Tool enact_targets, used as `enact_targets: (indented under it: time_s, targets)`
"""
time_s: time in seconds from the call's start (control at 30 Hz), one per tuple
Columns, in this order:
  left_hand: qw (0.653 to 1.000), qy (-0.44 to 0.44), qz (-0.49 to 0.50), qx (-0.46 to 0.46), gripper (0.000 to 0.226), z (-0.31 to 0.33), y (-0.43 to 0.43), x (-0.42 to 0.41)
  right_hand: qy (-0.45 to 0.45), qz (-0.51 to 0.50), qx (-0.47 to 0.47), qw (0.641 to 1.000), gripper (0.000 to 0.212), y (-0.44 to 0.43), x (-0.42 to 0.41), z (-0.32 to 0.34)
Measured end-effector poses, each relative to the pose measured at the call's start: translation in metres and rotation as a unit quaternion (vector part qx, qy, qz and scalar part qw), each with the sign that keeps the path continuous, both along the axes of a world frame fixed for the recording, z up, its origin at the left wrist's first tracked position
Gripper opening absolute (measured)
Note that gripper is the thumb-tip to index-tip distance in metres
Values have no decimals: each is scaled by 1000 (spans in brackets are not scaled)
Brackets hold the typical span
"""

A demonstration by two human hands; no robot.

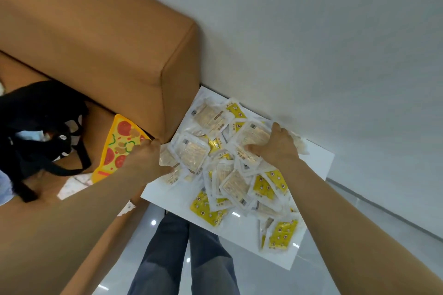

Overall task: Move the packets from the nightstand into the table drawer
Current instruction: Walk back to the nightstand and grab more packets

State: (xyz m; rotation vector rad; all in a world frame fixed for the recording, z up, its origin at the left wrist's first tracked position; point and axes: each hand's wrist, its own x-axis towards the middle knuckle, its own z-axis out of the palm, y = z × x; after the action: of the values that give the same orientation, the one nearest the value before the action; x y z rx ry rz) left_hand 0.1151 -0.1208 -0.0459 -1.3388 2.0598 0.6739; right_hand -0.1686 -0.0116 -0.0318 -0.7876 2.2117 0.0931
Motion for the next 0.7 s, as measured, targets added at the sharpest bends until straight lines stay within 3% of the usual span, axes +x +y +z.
enact_targets:
  time_s: [0.2,0.5,0.7]
  targets:
    - [1000,-19,15,10,98,-22,8,-1,39,19,-15,999,113,1,12,-14]
    - [997,-39,33,-52,92,-36,24,-10,62,20,-7,998,112,2,23,-14]
    - [992,77,26,-98,86,-40,34,-11,63,3,8,998,120,0,29,-17]
